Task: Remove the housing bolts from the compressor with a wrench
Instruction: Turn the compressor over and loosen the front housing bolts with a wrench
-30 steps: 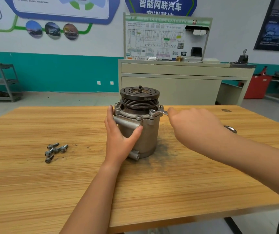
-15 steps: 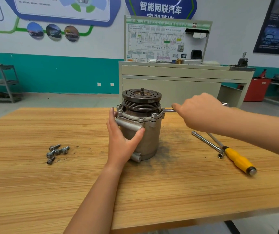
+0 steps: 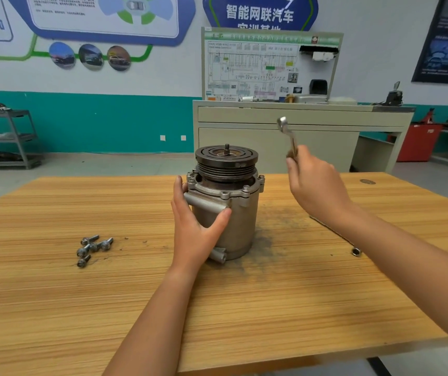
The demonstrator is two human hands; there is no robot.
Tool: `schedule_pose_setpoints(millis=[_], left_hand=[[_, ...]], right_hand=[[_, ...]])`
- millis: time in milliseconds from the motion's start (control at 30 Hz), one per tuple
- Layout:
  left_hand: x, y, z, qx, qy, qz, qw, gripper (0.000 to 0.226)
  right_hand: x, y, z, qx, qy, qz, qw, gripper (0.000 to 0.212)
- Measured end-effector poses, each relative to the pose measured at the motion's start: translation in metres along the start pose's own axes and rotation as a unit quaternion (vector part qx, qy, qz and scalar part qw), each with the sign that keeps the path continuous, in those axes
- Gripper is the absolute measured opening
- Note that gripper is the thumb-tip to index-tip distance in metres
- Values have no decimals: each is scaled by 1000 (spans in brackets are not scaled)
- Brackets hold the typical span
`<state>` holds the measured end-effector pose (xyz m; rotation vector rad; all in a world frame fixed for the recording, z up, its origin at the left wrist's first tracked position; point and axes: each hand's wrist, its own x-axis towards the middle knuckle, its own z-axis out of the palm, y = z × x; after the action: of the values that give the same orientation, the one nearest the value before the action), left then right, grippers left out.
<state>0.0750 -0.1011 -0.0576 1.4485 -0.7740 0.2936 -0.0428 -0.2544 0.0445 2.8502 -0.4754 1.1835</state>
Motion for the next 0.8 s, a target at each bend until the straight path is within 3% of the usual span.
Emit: schedule_pose_setpoints(millis=[300,633,800], left_hand=[[-2,1,2,-1,7,2,1000,92],[1,-5,5,28,34,20,999,93],[1,-4,5,32,34,22,999,92]], right_hand=[[-36,-40,-39,-172,-201,-19,964,30],[-14,-72,-55,-329,-266,-171,890,37],[-10,-59,-56,-337,-265,-155,890,24]])
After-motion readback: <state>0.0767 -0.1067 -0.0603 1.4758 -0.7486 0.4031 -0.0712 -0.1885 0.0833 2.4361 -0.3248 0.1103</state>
